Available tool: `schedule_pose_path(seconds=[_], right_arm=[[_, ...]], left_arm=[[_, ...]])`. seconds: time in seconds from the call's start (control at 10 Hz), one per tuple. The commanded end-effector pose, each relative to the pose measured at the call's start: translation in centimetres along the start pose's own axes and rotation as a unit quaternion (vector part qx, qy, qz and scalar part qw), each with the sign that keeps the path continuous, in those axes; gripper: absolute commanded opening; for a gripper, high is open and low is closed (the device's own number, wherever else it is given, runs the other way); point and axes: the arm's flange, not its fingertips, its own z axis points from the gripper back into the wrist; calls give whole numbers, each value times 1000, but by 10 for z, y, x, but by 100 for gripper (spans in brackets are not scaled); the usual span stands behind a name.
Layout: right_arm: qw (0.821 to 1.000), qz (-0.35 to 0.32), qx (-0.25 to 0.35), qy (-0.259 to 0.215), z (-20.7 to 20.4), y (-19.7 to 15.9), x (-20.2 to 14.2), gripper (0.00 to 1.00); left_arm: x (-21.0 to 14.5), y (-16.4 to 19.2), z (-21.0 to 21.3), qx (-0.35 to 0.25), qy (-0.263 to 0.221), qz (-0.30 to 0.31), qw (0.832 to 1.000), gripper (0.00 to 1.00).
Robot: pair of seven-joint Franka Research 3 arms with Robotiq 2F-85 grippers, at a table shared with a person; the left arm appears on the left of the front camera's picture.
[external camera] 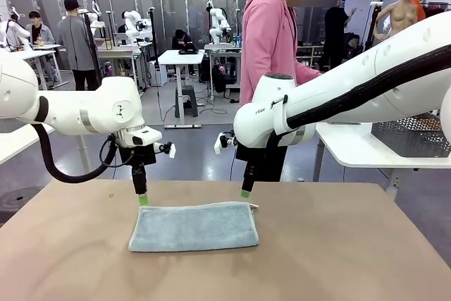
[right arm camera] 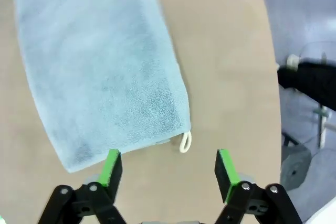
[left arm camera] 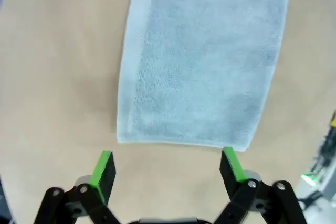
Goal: Fold the towels and place them in the basket.
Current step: When a person lays out a Towel with hook on the table, fold it in half twice.
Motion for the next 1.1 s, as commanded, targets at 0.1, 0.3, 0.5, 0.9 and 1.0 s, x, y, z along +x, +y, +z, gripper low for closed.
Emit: schedule_pose_path(seconds=[0.1, 0.3, 0.5, 0.9, 1.0], right_arm=[[983, -166, -72, -14, 17, 57, -15, 100], [962, -253, -95, -28, 27, 77, -20, 100], [951, -293, -91, -36, 28, 93, -27, 100], [942, -316, -104, -37, 21, 108, -31, 100], [951, -297, -77, -32, 26, 96, -35, 100]], left_arm=[[-32, -79, 63, 28, -15, 114, 993, 100], [-59, -137, 104, 28, 20, 203, 979, 100], [-86, -185, 144, 35, -25, 216, 975, 100], [-119, -238, 175, 84, -20, 234, 968, 100], [-116, -226, 185, 64, -15, 223, 973, 100]])
